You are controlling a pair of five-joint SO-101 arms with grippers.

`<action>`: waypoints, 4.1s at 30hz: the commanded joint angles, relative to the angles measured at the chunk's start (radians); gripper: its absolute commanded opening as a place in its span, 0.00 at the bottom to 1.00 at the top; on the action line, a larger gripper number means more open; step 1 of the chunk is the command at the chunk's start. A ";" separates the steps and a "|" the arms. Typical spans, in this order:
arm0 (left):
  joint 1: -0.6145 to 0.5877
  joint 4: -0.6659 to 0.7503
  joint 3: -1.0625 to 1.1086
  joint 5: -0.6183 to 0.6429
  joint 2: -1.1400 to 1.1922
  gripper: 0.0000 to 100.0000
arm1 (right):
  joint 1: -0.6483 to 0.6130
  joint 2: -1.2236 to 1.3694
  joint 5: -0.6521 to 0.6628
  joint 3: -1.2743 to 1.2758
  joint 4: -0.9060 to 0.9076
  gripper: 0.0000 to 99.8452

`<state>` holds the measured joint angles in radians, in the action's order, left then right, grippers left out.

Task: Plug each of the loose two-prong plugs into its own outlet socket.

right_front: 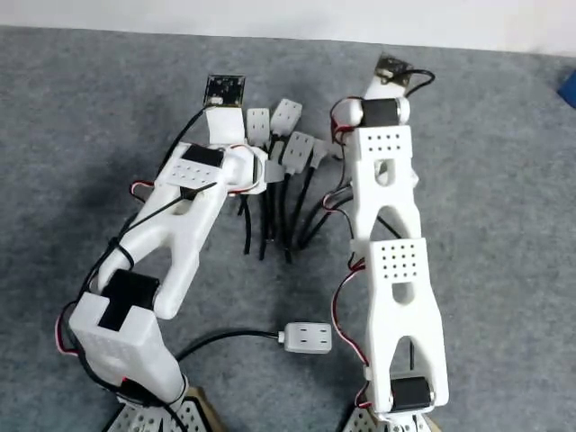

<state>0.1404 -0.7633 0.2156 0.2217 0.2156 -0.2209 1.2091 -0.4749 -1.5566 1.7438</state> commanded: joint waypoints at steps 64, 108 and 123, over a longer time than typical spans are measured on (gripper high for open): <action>-0.074 -0.592 -0.312 -0.381 -0.163 0.33 | -0.231 -1.863 0.925 2.055 -0.349 0.01; 0.114 -0.078 0.886 -0.377 -1.256 0.43 | -0.515 -2.264 0.743 2.310 -0.404 0.01; 0.082 -0.057 0.894 -0.377 -1.260 0.43 | -0.510 -2.215 0.790 2.244 -0.389 0.01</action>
<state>0.2463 -0.8569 1.1178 -0.1588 -1.0472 -0.7258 -1.0188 0.2754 0.7848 1.3525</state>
